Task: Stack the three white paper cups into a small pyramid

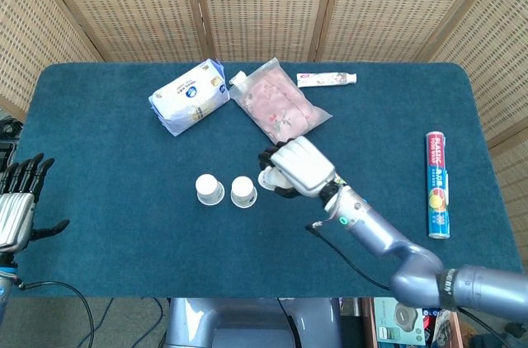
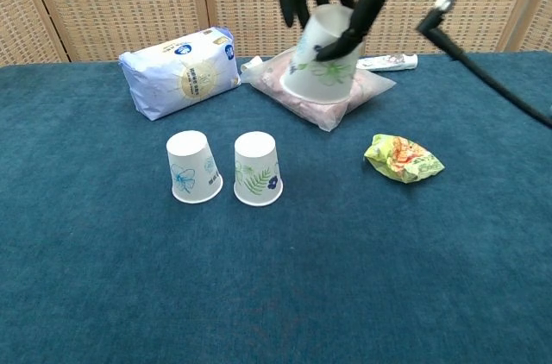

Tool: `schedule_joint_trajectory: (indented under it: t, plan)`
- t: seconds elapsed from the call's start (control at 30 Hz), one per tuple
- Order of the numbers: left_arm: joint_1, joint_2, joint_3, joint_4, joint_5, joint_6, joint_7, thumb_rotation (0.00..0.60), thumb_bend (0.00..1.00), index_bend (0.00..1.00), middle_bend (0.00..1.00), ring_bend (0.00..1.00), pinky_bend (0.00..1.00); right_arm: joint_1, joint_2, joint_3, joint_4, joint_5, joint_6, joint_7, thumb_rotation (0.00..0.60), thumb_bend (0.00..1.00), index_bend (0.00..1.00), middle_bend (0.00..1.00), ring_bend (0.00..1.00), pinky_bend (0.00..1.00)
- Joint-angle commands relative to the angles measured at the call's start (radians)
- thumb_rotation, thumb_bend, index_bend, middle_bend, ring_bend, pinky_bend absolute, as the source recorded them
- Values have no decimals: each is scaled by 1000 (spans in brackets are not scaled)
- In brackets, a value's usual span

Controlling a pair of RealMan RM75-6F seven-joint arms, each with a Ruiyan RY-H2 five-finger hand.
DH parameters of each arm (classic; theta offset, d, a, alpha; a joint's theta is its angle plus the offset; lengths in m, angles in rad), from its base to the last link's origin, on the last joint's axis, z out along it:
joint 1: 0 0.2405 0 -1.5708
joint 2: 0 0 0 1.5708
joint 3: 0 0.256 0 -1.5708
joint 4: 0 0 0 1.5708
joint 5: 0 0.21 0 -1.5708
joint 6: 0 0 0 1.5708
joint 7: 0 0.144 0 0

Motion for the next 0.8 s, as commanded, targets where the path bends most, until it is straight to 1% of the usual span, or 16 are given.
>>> schedule_joint_trajectory:
  t: [0.03, 0.23, 0.37, 0.6, 0.73, 0.8]
  plan:
    - [-3, 0, -4, 4, -7, -8, -2, 600, 123, 0, 0, 0, 0, 154, -143, 21, 67, 172, -9, -174, 600, 455, 476, 587, 520, 594]
    - [-8, 2, -7, 11, -20, -28, -10, 600, 123, 0, 0, 0, 0, 279, -251, 5, 153, 334, 28, -319, 600, 460, 477, 588, 521, 594]
    - [-11, 3, -9, 13, -32, -43, -13, 600, 122, 0, 0, 0, 0, 334, -293, -1, 176, 421, 49, -364, 600, 460, 477, 588, 522, 593]
    - [-16, 10, -9, 5, -36, -61, -17, 600, 123, 0, 0, 0, 0, 385, -329, -19, 190, 475, 78, -398, 600, 460, 477, 585, 522, 594]
    - [-13, 17, -8, 2, -34, -61, -28, 600, 123, 0, 0, 0, 0, 398, -360, -61, 221, 474, 84, -411, 600, 460, 476, 587, 522, 594]
    - [-13, 18, -8, 1, -34, -63, -32, 600, 123, 0, 0, 0, 0, 399, -370, -68, 231, 470, 88, -405, 600, 460, 476, 587, 522, 594]
